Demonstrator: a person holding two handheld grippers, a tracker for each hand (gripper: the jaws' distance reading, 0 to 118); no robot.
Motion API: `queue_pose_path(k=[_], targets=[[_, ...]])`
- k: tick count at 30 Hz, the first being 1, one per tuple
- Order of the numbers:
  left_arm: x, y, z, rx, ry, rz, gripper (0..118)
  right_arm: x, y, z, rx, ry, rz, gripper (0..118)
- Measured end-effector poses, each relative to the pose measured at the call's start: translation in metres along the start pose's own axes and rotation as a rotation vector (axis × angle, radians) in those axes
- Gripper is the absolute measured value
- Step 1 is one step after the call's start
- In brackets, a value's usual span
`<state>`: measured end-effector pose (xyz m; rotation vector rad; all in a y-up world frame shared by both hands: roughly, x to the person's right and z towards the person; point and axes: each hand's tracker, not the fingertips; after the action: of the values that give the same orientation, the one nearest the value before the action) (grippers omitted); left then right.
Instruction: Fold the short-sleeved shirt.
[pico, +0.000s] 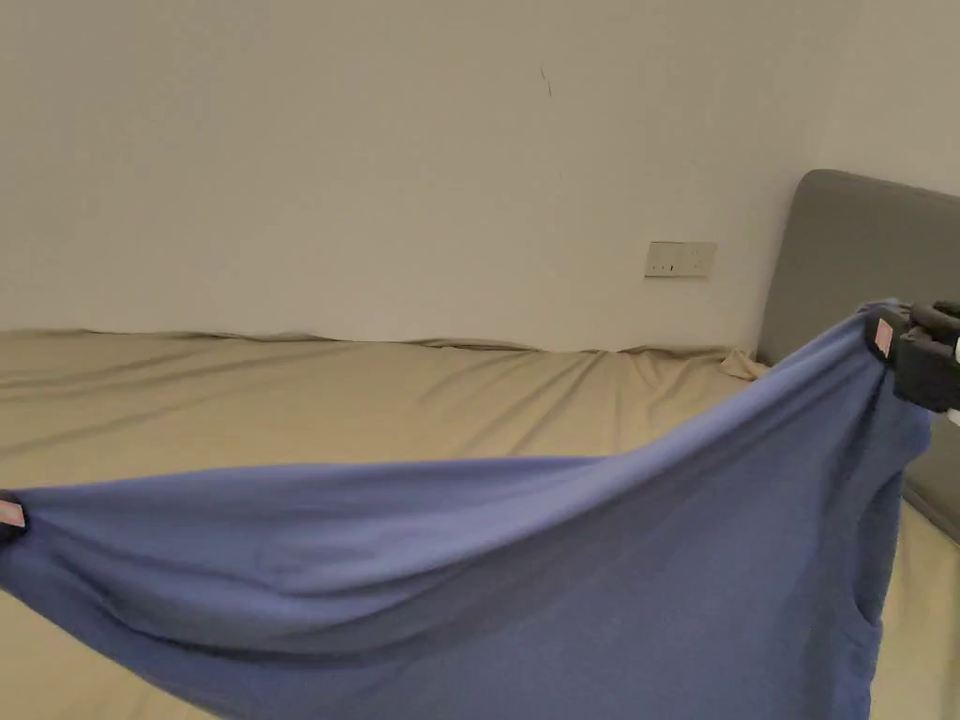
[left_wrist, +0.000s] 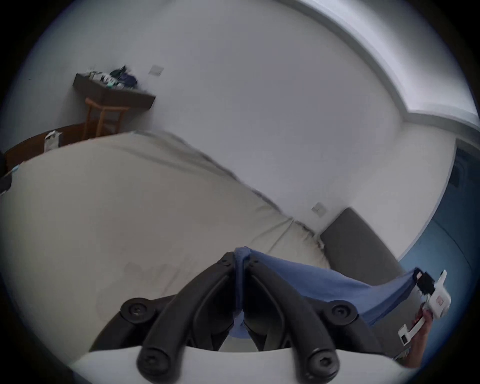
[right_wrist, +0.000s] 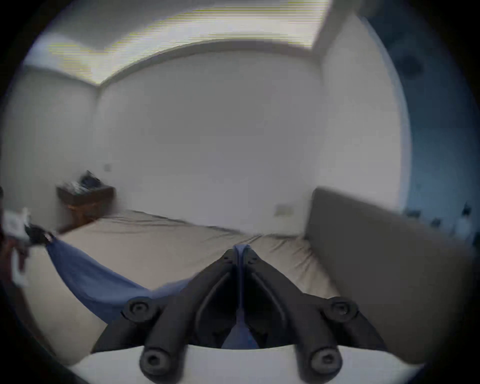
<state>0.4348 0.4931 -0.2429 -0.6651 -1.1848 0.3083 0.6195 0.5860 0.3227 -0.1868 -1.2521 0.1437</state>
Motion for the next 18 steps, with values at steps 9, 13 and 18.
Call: queue_pose_path(k=[9,13,18], targets=[[0.075,0.111,-0.020,0.158,-0.046,0.000,3,0.029,0.075,-0.029,-0.041,-0.133,0.085,5],[0.105,0.138,-0.007,0.247,-0.079,0.004,3,0.040,0.096,-0.047,-0.033,-0.166,0.101,5],[0.131,0.176,-0.020,0.243,-0.047,-0.078,3,0.058,0.127,-0.070,-0.053,-0.155,0.004,5]])
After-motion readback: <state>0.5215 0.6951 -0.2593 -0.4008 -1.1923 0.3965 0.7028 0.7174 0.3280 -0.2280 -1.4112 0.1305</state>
